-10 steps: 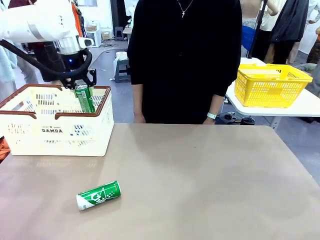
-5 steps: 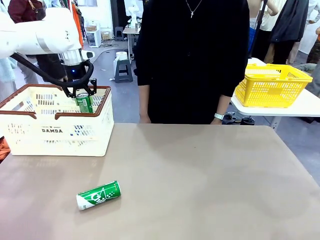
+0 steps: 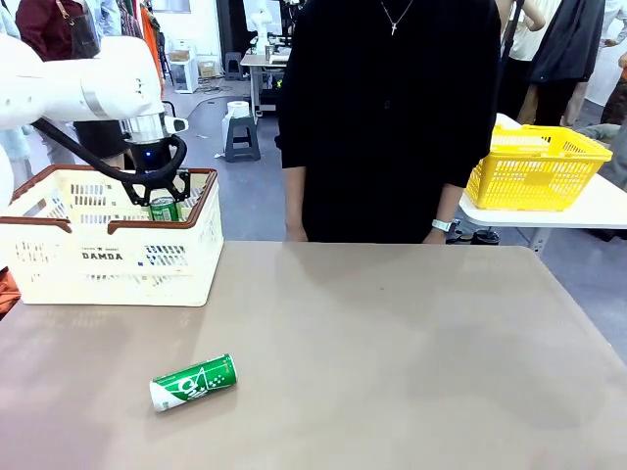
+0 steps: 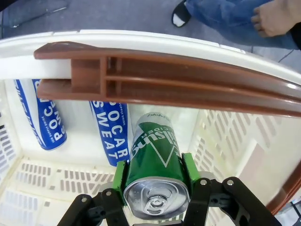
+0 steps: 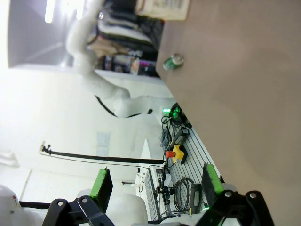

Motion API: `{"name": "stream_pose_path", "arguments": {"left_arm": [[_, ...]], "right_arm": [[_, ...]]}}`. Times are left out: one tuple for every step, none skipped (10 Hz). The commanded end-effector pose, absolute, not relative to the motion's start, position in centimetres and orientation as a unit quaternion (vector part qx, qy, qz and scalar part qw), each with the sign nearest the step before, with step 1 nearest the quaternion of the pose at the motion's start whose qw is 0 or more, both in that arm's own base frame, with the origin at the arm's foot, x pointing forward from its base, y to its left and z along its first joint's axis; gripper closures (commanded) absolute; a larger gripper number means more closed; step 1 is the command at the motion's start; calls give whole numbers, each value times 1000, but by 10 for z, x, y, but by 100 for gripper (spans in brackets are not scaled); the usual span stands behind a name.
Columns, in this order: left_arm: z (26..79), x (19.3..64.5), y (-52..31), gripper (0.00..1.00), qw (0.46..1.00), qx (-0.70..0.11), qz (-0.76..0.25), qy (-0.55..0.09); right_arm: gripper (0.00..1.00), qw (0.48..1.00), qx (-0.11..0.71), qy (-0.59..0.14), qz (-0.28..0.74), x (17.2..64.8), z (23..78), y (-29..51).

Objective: Place the drinks into the Shopping basket.
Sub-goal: Pick up one drink and place it into the Shopping basket.

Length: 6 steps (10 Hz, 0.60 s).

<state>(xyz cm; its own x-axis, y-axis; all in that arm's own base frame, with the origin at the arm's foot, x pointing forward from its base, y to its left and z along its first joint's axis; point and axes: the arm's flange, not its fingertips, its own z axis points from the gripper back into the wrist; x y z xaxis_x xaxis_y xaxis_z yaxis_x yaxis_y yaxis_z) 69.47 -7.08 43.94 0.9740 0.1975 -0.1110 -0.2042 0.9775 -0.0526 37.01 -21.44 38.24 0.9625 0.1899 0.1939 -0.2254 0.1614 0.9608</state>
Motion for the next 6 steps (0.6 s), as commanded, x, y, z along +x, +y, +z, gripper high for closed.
{"name": "stream_pose_path", "arguments": {"left_arm": [[450,695,-67,22,993,-32,105,47],[451,694,-67,0,993,-31,103,41],[451,693,-67,0,994,-30,101,37],[450,694,-67,0,994,-31,99,36],[451,694,-67,0,994,-30,97,32],[454,691,-67,0,995,-30,94,25]], "right_arm": [[0,768,628,-9,127,369,385,-211],[0,768,628,-9,127,369,385,-211],[0,768,628,-9,127,369,385,-211],[0,768,628,-9,127,369,385,-211],[0,768,628,-9,127,369,385,-211],[0,768,628,-9,127,369,385,-211]]}}
